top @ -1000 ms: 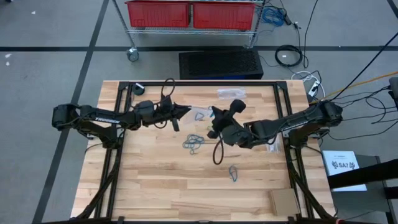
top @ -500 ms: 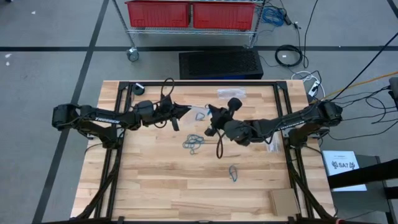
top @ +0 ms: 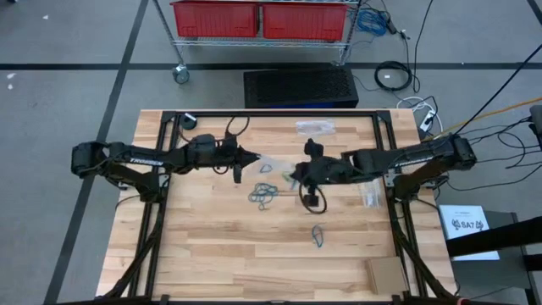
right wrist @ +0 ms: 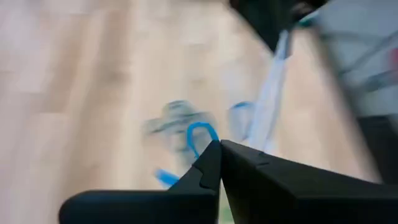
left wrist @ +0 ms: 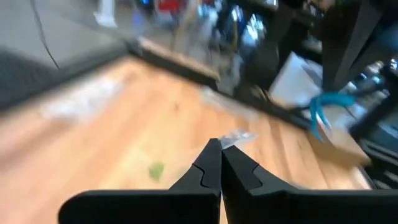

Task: Sort rubber bands
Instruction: Put the blue rubber band into the transparent zip bag

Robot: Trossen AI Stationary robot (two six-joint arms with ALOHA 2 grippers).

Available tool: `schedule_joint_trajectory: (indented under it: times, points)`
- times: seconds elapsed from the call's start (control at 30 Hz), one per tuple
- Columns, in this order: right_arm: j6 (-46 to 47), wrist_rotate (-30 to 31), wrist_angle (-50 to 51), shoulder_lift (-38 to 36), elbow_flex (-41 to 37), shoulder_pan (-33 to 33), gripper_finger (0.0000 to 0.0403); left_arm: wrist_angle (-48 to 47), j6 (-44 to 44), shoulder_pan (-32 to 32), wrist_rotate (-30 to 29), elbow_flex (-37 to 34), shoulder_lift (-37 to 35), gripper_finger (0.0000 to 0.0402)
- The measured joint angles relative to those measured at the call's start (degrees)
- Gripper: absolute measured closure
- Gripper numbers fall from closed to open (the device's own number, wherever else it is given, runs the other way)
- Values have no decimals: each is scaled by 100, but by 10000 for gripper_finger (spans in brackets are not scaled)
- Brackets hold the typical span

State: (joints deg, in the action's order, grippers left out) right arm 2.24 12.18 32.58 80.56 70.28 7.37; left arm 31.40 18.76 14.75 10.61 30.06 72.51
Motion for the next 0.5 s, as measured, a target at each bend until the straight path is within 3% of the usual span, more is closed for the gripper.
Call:
schedule_joint_trajectory:
  times: [0.1, 0.2, 0.33, 0.5]
  points:
    - [241, -959, 236, -24, -18, -121, 403, -463, 199, 131, 680, 0, 0, 401]
    - [244, -1499, 268, 28, -126, -264, 403, -815, 456, 237, 1284, 0, 0, 401]
    - [157, -2246, 55, 190, -324, -522, 403, -968, 810, 311, 1723, 0, 0, 401]
    - [140, -3047, -940, 548, -662, -763, 403, -954, 1234, 333, 1920, 35, 0, 401]
